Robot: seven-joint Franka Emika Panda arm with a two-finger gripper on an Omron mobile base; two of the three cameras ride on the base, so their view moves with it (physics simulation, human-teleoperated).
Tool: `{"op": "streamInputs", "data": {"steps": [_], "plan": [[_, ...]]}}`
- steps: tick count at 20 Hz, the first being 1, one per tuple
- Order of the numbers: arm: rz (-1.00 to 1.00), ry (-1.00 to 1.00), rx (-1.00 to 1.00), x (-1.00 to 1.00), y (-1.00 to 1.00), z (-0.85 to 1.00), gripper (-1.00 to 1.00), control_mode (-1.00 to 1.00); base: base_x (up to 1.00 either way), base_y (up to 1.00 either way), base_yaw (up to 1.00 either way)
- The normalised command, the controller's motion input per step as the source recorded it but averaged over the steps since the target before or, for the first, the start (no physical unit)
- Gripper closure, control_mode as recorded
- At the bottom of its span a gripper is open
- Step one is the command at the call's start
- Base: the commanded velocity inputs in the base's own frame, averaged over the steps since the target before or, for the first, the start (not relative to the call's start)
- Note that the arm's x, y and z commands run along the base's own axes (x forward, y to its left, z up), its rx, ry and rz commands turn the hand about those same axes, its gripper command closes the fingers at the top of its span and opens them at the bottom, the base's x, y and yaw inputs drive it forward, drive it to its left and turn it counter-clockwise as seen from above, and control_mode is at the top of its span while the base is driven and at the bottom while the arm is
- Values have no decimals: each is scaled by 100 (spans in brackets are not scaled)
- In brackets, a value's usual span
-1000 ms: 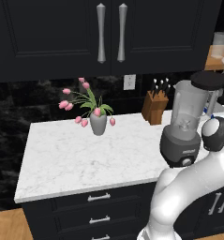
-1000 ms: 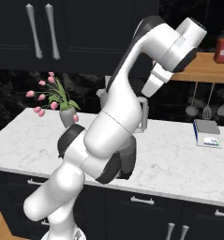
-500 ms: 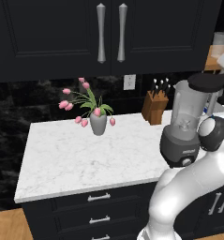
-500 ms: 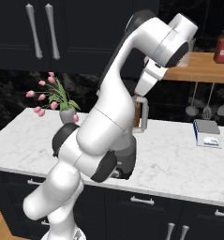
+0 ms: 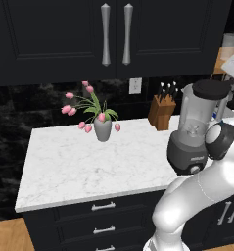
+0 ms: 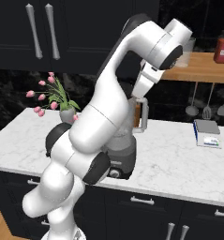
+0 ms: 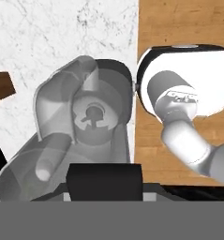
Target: Close the lid blender by securely placing the lid on top.
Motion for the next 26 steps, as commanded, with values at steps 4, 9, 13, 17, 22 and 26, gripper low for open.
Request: {"op": "streamInputs", "data": {"steps": [4, 9, 13, 17, 22, 26], "plan": [[0, -7, -4, 19, 0, 0, 100, -100, 0, 0, 0], [-3, -18, -3, 8, 2, 0, 100, -100, 0, 0, 0], [-6, -14, 0, 26, 5, 0, 100, -100, 0, 0, 0], [-3, -12, 0, 12, 14, 0, 100, -100, 0, 0, 0], [-3, -5, 0, 12, 13, -1, 100, -100, 0, 0, 0], [2, 0, 0, -5, 0, -14, 100, -100, 0, 0, 0]]}}
